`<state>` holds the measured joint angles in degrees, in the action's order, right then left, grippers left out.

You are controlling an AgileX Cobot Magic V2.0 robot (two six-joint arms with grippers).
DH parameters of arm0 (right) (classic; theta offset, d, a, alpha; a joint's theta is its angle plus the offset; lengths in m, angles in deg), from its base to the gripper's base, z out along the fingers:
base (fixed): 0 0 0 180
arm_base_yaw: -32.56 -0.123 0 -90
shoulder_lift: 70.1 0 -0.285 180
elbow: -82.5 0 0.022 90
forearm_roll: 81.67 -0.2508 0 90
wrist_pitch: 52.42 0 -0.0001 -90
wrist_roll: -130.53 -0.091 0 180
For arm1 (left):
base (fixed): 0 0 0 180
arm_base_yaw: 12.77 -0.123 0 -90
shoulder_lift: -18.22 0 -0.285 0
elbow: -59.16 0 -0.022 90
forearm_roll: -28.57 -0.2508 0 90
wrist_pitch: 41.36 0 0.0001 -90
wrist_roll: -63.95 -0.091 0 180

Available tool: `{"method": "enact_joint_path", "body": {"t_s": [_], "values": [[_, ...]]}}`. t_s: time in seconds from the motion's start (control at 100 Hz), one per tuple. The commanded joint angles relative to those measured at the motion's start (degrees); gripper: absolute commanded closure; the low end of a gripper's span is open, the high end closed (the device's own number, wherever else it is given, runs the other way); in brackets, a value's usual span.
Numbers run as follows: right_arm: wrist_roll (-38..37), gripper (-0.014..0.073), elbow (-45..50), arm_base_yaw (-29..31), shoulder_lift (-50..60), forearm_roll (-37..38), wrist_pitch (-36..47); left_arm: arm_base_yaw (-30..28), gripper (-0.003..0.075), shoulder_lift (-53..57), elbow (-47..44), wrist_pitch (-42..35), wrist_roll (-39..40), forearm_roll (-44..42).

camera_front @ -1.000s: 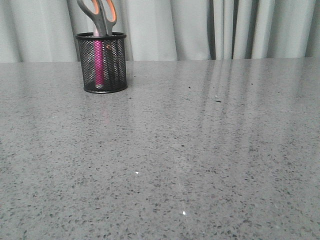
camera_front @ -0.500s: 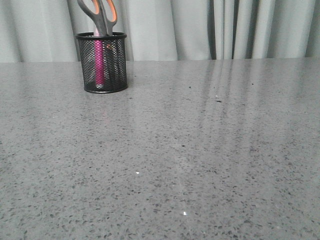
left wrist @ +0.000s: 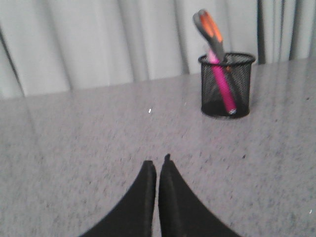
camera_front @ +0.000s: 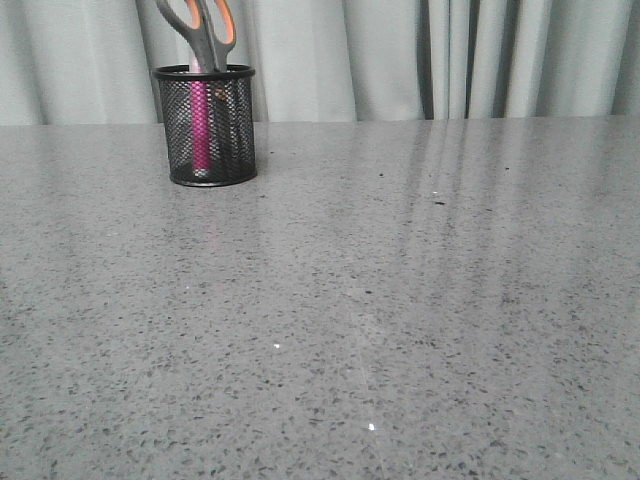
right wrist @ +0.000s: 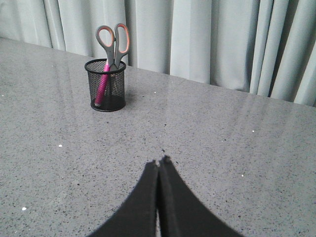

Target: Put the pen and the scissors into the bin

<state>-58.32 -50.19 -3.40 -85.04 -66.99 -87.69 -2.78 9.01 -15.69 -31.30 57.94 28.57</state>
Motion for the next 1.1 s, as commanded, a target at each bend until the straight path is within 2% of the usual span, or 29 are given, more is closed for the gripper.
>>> {"method": "enact_joint_path", "body": {"t_s": [0.0, 0.09, 1.09], "values": [[0.42, 0.0655, -1.38, -0.07, -0.63, 1.34, 4.35, -2.11, 0.0732, 3.09, -1.78, 0.94, 2.04, 0.49], [0.42, 0.0655, -1.38, -0.07, -0.63, 1.19, 4.35, -3.88, 0.0732, 3.10, -3.66, 7.44, 2.04, 0.49], [0.42, 0.0655, -0.86, 0.28, -0.63, 1.30, 4.31, -4.61, 0.0732, 3.48, -4.98, 5.44, 2.04, 0.49]]}}
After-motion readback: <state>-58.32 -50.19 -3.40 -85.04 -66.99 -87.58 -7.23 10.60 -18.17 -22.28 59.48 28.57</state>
